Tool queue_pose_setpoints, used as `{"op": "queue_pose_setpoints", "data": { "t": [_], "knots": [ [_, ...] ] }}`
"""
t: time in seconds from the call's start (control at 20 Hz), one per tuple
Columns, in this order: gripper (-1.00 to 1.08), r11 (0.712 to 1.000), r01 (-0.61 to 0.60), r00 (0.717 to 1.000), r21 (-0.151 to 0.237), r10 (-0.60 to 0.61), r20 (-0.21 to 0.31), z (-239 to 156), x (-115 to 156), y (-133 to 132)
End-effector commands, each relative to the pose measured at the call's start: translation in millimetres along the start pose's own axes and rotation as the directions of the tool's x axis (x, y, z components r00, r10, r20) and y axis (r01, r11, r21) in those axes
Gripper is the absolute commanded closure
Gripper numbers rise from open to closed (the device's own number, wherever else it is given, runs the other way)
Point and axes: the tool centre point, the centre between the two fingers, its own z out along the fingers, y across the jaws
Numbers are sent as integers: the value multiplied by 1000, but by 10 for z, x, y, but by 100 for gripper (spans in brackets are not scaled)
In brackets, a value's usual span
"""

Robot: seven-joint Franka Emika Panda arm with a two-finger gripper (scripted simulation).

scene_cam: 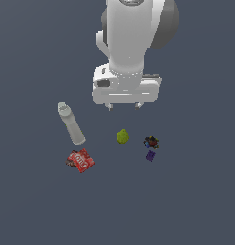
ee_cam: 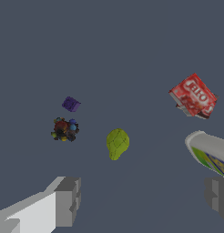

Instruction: Pick up a designated object from a clutter of objects.

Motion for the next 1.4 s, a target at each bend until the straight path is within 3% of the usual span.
{"op": "queue_pose_setpoints", "data": {
  "t": [0.0,0.8,1.35],
  "knots": [
    [-92,1000,0,1000,0,0,0,0,0,0],
    [-92,1000,11,1000,-10,-11,-8,17,53,106],
    [-92,993,-118,993,-5,117,-19,496,60,55]
  ]
}}
